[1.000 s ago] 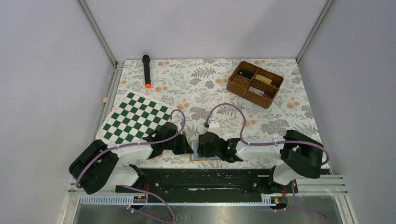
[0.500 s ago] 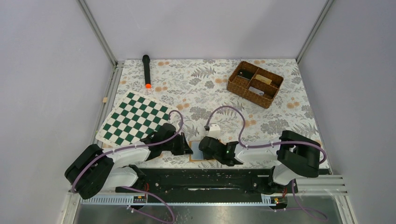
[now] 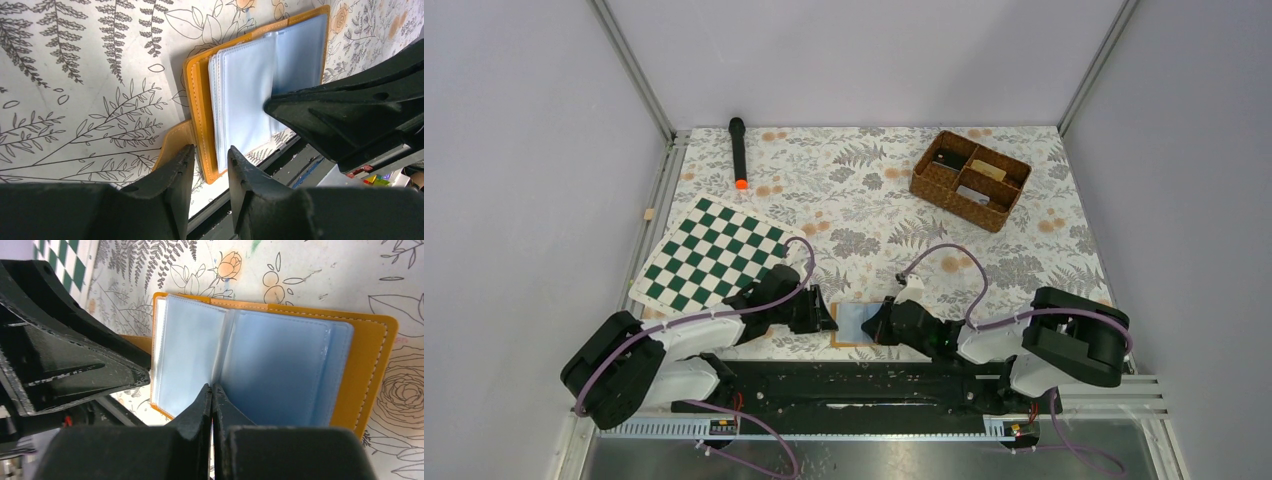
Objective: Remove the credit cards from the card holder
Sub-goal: Remove the credit card from the card holder.
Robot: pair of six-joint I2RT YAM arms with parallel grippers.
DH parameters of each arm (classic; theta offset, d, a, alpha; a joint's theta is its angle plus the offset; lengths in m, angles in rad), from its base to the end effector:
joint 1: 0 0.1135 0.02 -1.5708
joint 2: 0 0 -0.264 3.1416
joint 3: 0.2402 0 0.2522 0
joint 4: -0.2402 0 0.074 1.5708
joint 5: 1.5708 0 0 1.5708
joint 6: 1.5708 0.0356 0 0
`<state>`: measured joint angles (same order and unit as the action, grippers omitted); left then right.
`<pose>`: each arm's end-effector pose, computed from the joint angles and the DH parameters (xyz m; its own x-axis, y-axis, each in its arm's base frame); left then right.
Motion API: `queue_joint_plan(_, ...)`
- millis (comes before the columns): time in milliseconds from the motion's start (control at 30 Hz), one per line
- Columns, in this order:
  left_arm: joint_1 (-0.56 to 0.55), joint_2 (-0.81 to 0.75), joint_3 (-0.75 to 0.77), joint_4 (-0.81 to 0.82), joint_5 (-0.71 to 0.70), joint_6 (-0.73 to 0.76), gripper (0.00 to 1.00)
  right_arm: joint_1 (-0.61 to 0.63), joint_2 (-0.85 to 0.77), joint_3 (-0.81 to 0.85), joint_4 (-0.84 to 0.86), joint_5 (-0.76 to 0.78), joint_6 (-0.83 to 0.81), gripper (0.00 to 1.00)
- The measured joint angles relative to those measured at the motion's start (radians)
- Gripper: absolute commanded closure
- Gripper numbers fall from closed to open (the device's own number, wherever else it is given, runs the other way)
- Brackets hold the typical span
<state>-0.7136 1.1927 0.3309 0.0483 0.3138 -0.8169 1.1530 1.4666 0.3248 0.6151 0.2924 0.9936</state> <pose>0.1453 -0.1403 0.1336 -0.9468 -0.0975 -0.3067 0.1354 0.7440 -0.6544 0.1077 0.2174 0.1239 -0.7600 0.2657 -0.5931 -0.2515 0.7213 0.6454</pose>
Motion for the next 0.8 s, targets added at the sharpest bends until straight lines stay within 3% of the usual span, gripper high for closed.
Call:
queue_joint_plan(233, 0.0, 0.024, 0.001, 0.018, 0.005, 0.005, 0.76, -0.038, 0.039, -0.077, 0.189, -0.063, 0.053, 1.0)
queue_joint_plan(500, 0.008, 0.053, 0.005, 0.037, 0.005, 0.0, 0.9, -0.081, 0.118, -0.142, 0.394, -0.122, 0.115, 1.0)
queue_joint_plan(700, 0.006, 0.051, 0.015, 0.014, -0.018, 0.002, 0.88, -0.11, 0.213, -0.175, 0.567, -0.168, 0.166, 1.0)
queue_joint_plan(800, 0.006, 0.048, 0.016, 0.012, -0.02, 0.005, 0.81, -0.12, 0.25, -0.182, 0.627, -0.187, 0.182, 1.0)
